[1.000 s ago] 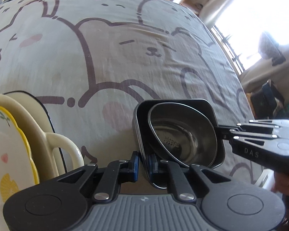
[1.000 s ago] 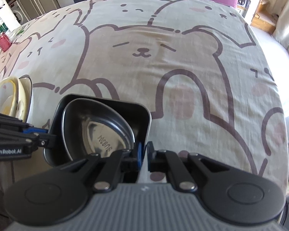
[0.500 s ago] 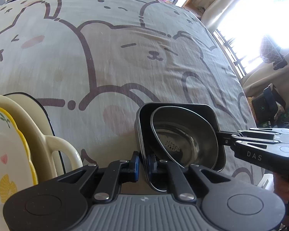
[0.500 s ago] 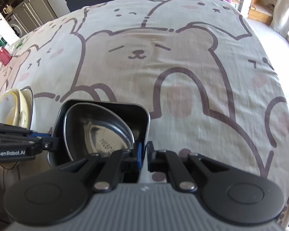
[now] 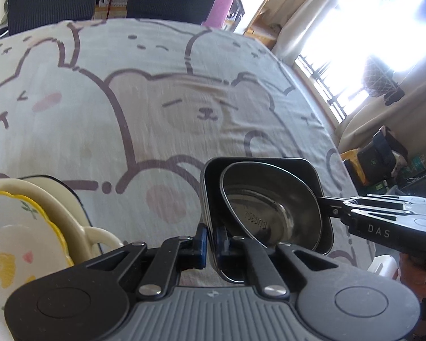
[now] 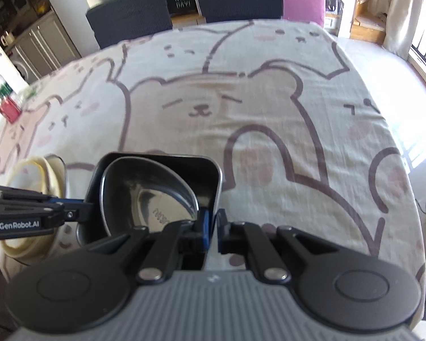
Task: Organize plates and bowls
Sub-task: 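Carry the tray with bowl and lower it onto the stacked cream bowls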
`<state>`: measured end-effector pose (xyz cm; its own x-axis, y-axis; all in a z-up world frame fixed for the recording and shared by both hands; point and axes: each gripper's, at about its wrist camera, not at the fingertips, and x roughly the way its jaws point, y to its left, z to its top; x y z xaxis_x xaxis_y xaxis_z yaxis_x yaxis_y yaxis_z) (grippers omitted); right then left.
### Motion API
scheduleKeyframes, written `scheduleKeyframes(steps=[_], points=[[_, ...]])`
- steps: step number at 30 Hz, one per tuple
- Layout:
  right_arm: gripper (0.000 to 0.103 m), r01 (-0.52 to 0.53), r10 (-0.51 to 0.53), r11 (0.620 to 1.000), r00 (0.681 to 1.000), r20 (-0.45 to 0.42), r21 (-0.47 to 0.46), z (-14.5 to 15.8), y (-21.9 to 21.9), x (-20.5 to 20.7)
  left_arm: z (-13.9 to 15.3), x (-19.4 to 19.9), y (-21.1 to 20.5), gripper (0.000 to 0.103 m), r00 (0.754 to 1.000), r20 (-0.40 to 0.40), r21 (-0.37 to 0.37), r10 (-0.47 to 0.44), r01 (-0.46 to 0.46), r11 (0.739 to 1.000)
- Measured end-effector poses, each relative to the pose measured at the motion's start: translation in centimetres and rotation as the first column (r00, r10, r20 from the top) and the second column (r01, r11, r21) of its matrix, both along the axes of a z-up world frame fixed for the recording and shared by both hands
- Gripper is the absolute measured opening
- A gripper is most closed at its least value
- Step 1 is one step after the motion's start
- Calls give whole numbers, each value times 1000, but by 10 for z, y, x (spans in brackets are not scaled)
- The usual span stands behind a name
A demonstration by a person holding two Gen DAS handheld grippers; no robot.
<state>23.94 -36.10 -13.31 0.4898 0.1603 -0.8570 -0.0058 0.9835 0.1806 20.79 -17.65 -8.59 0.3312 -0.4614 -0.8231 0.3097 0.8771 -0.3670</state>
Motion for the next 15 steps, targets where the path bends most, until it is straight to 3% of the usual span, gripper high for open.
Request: scheduleKeyframes(steps=[15], points=[[7, -58, 51, 996, 992, 112, 63, 40, 62, -3, 45, -19, 78, 5, 991, 111, -36, 80, -76, 996]])
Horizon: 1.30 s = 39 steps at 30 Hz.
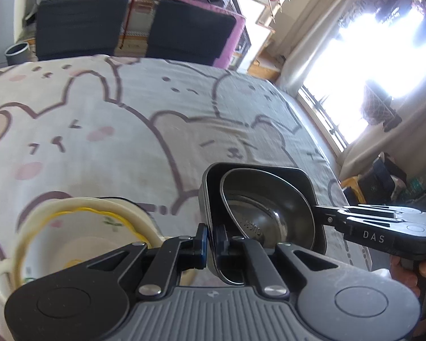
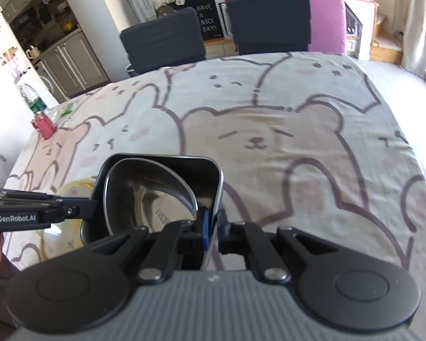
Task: Organize plates and bowls
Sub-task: 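Carry the tray with bowl and lower it onto the stacked cream bowls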
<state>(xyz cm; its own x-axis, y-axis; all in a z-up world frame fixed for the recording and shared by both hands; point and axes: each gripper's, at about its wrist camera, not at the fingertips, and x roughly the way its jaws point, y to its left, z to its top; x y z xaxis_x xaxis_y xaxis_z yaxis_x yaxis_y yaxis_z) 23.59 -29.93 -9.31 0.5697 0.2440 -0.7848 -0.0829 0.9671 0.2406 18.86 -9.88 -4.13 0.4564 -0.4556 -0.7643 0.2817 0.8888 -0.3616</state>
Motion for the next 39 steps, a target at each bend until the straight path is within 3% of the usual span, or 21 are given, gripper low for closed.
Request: scheduleKeyframes(steps=[21, 33, 39], points=[[8, -114, 112, 993, 993, 34, 41, 6, 104, 31, 12, -12, 105, 5, 987, 43, -6, 154, -153, 988], [10, -197, 197, 979, 980, 11, 49, -3, 148, 33, -7, -19, 154, 5, 977, -22, -32, 212, -213, 977], [11, -226, 226, 974, 974, -19, 34, -12, 159, 32, -17, -18, 159, 5, 977, -50, -24, 209, -211, 977]])
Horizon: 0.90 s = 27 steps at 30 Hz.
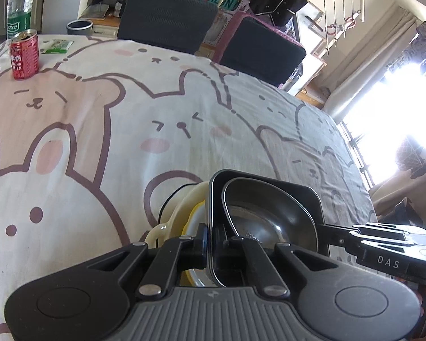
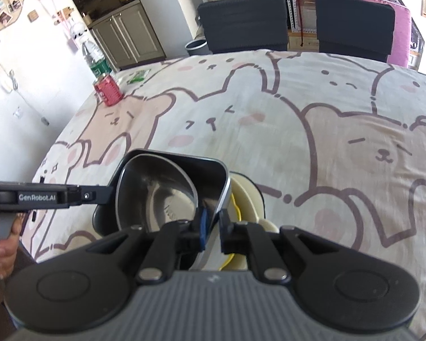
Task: Organize plates and bowls
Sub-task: 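Carry the tray with bowl and lower it onto the stacked cream bowls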
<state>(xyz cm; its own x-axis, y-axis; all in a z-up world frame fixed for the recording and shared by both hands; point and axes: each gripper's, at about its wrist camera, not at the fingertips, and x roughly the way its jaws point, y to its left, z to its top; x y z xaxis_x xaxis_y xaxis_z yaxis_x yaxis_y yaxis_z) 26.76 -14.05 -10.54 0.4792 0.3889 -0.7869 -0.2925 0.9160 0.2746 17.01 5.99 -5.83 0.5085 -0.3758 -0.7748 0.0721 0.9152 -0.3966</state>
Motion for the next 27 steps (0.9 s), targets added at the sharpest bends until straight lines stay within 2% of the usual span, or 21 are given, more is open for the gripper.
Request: scheduleKeyframes(steps=[9, 27], points=[[10, 5, -6, 999, 1000, -31, -37, -12, 5, 5, -10, 5, -4, 5, 999, -29, 26, -17, 17, 1000], [11, -25, 21, 998, 997, -69, -62, -17, 11, 10, -19, 7, -3, 5, 997, -68, 24, -25, 26, 999]])
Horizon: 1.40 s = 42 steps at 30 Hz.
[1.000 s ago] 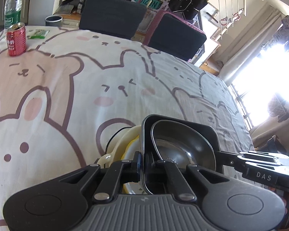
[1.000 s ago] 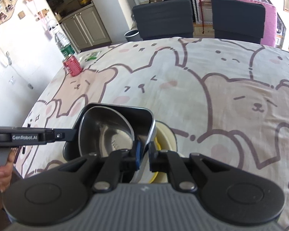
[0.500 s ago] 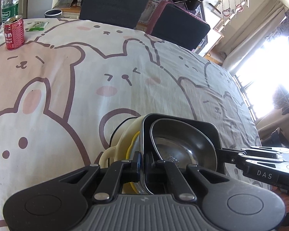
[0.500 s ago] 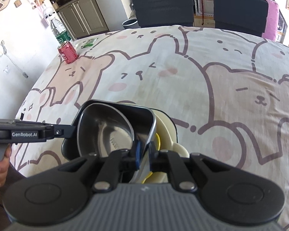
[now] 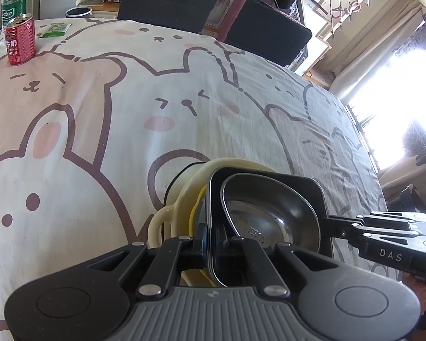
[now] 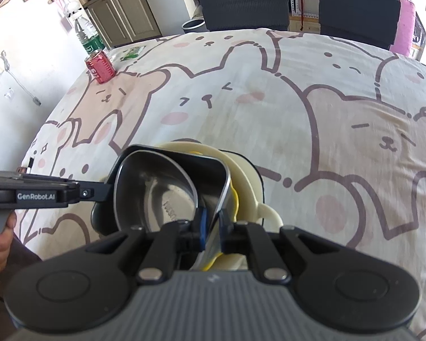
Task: Organize plates and bowls
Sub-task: 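Carry the tray with bowl and lower it onto the stacked cream bowls, then open both grippers and pull them back from the stack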
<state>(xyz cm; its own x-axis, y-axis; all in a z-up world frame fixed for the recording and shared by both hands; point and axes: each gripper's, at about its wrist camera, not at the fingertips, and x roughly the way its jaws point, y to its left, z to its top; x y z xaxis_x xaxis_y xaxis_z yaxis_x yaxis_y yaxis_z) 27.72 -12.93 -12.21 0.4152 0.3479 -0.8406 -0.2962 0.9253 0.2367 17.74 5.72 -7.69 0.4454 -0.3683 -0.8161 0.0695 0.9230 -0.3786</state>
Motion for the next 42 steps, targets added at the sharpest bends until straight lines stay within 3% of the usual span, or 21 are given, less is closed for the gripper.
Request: scheduleKeyframes(steps=[21, 29, 38, 42], points=[[12, -3, 3, 1000, 1000, -18, -13, -4, 1, 2, -1, -1, 1, 6, 1000, -2, -9, -8, 8, 1000], [16, 13, -13, 1000, 1000, -10, 3, -2, -5, 1, 1, -2, 4, 11, 1000, 0, -12, -5, 5, 1000], [21, 15, -15, 1000, 1000, 23, -3, 8, -8, -6, 13, -11, 2, 27, 999, 33, 24, -30, 29, 999], [31, 24, -24, 1000, 998, 60, -3, 18, -11, -14, 25, -19, 4, 45, 997, 68, 33, -24, 22, 999]])
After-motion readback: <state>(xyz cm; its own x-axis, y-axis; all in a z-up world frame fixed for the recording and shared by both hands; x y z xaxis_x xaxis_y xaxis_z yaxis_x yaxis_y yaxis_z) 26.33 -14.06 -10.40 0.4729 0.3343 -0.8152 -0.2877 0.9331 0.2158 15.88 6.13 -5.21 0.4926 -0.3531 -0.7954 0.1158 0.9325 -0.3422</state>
